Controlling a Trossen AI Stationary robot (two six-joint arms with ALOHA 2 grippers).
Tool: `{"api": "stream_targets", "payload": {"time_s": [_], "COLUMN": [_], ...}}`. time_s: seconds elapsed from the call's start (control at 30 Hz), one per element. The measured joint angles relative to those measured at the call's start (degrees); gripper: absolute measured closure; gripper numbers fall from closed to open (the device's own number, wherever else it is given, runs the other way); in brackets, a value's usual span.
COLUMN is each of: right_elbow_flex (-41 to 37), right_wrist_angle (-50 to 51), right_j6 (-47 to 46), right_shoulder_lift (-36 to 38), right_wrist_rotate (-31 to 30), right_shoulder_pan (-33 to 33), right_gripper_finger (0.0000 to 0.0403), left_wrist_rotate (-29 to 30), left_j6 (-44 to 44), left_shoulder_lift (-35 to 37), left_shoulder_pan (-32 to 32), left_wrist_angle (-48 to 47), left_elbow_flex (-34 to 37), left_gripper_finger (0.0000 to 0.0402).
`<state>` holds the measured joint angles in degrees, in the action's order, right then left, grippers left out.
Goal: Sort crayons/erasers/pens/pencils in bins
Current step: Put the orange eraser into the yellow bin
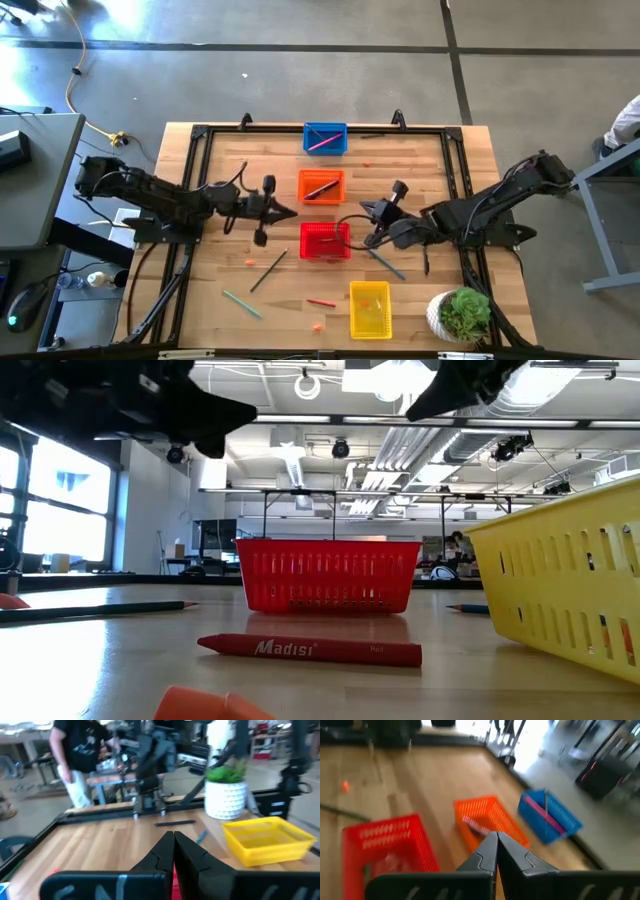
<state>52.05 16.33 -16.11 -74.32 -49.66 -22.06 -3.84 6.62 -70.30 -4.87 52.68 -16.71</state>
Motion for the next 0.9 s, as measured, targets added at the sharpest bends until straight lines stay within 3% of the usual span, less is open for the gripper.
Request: {"api": "stream_targets", "payload": {"time_s": [0.2,0.4,0.63,0.9], "right_elbow_flex": [9.2,10.0,6.8,6.2], "right_wrist_angle": [22.6,35.5,40.0,40.6], "right_j6": [-15.2,-28.9,-40.7,-44.9], "right_shoulder_lift": [0.0,0.0,0.0,-3.3], "right_wrist_rotate": [9.5,14.2,17.7,18.6], "right_shoulder_pan": [-1.3,-4.2,-7.9,-11.5], "right_gripper_finger": [0.0403,0.0403,0.0403,0.0399], "left_wrist_rotate": [0.2,0.2,0.1,0.0], "left_j6": [2.2,0.4,-1.7,-3.5], "left_shoulder_lift": [0.3,0.3,0.3,0.3], "left_shoulder_pan": [1.9,1.9,1.9,2.0], "left_wrist_angle": [9.3,12.3,12.2,11.3], "left_elbow_flex": [5.7,7.8,7.8,7.8], "left_gripper_finger": [0.0401,0.0401,0.0401,0.0401]}}
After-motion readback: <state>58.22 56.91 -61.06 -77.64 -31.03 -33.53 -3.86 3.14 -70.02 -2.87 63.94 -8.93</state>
